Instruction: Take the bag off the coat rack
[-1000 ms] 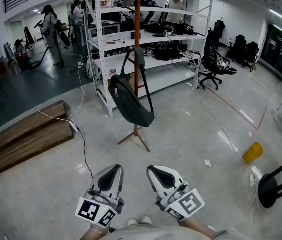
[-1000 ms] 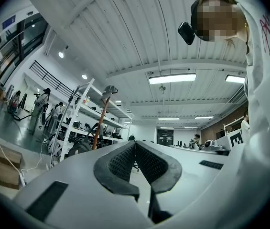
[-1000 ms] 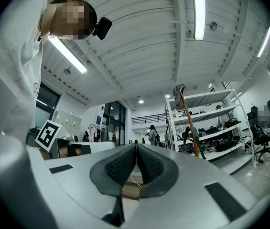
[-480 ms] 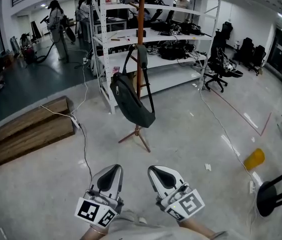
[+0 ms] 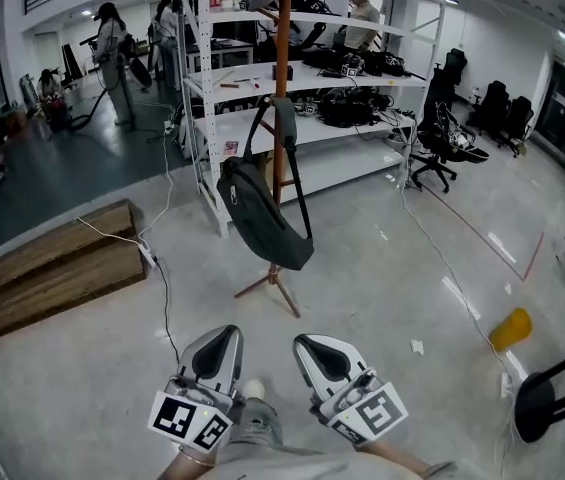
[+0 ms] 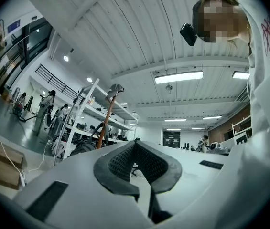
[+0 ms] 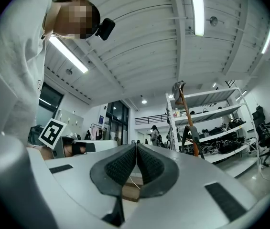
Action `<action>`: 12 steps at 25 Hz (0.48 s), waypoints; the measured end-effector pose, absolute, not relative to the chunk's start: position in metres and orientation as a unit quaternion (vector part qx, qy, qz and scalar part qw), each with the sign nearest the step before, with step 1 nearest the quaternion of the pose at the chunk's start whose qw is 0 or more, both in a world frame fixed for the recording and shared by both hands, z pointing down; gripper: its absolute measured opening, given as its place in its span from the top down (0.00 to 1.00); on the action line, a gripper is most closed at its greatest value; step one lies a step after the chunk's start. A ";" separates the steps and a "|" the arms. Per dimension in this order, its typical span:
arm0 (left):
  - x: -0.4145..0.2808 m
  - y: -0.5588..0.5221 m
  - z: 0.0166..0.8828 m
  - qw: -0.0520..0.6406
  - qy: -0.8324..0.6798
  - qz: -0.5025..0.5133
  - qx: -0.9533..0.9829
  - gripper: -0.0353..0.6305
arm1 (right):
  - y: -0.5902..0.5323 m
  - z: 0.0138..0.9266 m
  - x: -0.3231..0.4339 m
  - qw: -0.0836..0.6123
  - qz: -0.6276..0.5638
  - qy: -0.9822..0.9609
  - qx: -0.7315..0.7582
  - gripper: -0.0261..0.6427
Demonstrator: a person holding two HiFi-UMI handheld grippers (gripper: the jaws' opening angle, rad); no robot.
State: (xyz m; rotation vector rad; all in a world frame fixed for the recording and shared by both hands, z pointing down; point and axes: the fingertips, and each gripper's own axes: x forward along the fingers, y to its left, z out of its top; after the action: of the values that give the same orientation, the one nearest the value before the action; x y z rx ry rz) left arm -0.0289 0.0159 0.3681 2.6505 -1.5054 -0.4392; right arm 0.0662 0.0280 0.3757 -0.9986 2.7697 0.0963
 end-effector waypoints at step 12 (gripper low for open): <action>-0.057 -0.108 0.369 0.033 -0.477 -0.135 0.868 0.92 | -0.093 0.373 0.038 0.096 0.038 0.929 -0.354 0.93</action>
State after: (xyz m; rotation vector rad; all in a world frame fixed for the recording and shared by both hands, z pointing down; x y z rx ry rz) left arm -0.0569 -0.1076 0.3686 2.6711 -1.4678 -0.4169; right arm 0.0375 -0.0934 0.3734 -1.0501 2.7540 0.1136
